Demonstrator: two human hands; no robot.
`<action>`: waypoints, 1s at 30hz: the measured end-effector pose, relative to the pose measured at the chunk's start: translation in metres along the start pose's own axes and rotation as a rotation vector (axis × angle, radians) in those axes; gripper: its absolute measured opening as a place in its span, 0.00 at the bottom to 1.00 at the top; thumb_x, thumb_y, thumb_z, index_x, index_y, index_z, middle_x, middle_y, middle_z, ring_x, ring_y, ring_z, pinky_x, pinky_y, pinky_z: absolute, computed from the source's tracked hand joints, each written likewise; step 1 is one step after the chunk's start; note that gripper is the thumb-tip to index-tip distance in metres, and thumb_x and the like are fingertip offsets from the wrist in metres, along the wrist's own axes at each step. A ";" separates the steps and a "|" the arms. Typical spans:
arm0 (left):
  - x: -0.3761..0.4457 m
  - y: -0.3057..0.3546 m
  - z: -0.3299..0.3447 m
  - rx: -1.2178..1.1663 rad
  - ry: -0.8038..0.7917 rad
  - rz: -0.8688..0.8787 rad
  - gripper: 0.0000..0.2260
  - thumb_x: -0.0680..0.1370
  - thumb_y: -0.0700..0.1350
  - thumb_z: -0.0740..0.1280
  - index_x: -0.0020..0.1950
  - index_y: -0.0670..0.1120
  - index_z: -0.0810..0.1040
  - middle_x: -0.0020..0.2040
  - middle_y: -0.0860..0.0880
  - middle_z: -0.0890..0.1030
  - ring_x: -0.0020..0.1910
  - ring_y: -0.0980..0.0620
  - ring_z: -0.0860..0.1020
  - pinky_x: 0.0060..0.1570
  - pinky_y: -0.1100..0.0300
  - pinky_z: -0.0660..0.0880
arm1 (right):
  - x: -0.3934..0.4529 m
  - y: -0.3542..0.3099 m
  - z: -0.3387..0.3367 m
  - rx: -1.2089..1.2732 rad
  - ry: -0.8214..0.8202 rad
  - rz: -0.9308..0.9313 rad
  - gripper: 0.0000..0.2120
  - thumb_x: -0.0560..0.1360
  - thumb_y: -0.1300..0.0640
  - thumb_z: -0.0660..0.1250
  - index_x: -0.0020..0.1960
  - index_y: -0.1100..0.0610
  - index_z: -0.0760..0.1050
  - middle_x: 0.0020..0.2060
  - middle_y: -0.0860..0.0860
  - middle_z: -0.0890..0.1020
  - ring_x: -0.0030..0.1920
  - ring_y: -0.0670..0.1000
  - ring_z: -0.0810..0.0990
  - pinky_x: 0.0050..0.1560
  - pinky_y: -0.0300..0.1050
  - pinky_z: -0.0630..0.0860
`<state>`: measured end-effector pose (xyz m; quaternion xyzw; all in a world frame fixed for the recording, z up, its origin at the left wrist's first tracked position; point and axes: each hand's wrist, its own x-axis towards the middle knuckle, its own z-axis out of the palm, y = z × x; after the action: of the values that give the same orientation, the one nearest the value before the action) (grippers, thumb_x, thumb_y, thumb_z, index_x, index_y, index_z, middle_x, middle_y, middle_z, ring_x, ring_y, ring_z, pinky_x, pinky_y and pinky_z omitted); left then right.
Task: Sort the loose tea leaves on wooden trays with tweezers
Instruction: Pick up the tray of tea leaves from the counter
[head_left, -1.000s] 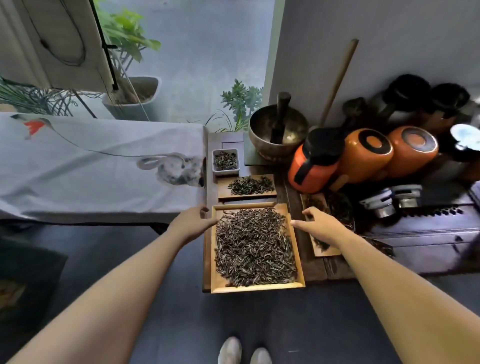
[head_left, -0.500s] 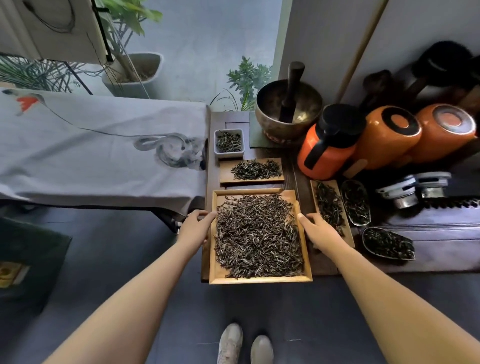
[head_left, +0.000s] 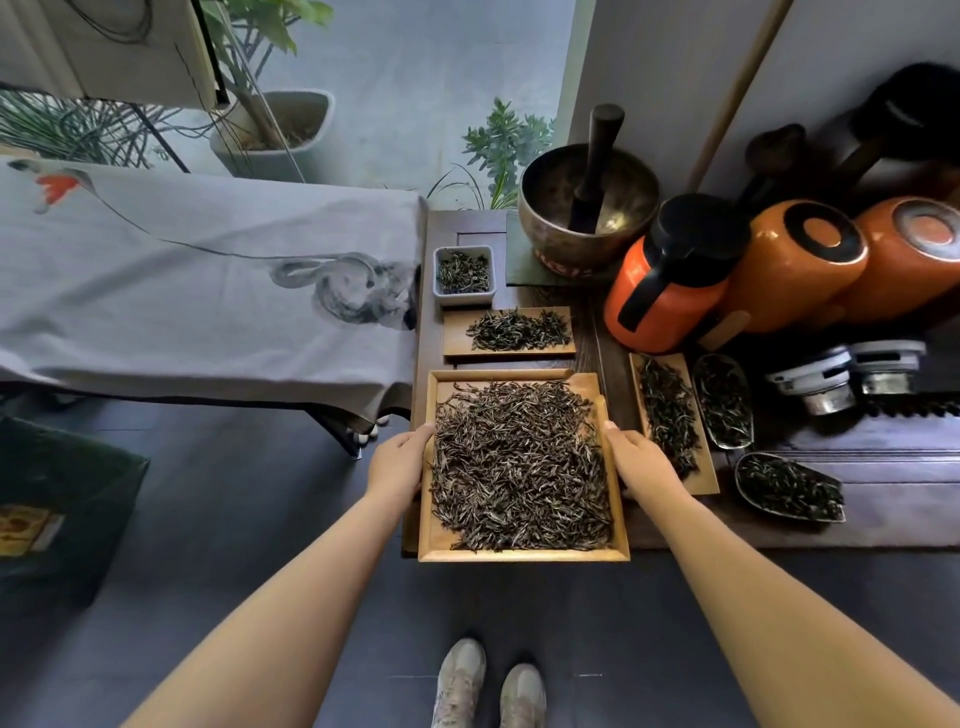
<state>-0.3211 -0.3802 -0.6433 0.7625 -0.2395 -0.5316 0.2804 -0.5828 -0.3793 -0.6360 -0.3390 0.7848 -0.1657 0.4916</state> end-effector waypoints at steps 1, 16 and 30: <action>0.000 0.000 0.001 -0.026 0.015 -0.016 0.14 0.75 0.53 0.66 0.33 0.48 0.75 0.31 0.51 0.77 0.33 0.52 0.75 0.47 0.54 0.74 | 0.000 0.001 0.000 0.013 0.004 0.005 0.25 0.78 0.40 0.53 0.65 0.57 0.71 0.59 0.56 0.77 0.61 0.58 0.74 0.64 0.61 0.70; -0.011 0.000 0.010 -0.075 0.105 -0.025 0.16 0.74 0.58 0.65 0.47 0.46 0.80 0.37 0.49 0.78 0.43 0.46 0.77 0.48 0.50 0.74 | -0.009 0.007 0.008 0.096 0.121 -0.083 0.20 0.80 0.44 0.51 0.62 0.55 0.72 0.52 0.53 0.76 0.55 0.54 0.72 0.62 0.53 0.67; -0.039 0.014 -0.006 -0.330 0.105 0.032 0.10 0.75 0.50 0.66 0.51 0.46 0.81 0.53 0.41 0.83 0.56 0.41 0.79 0.62 0.44 0.73 | -0.030 -0.013 0.007 0.223 0.164 -0.203 0.15 0.81 0.51 0.55 0.61 0.54 0.73 0.50 0.50 0.76 0.51 0.51 0.73 0.52 0.45 0.67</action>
<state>-0.3286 -0.3632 -0.6053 0.7291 -0.1460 -0.5185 0.4222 -0.5635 -0.3674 -0.6123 -0.3452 0.7608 -0.3273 0.4414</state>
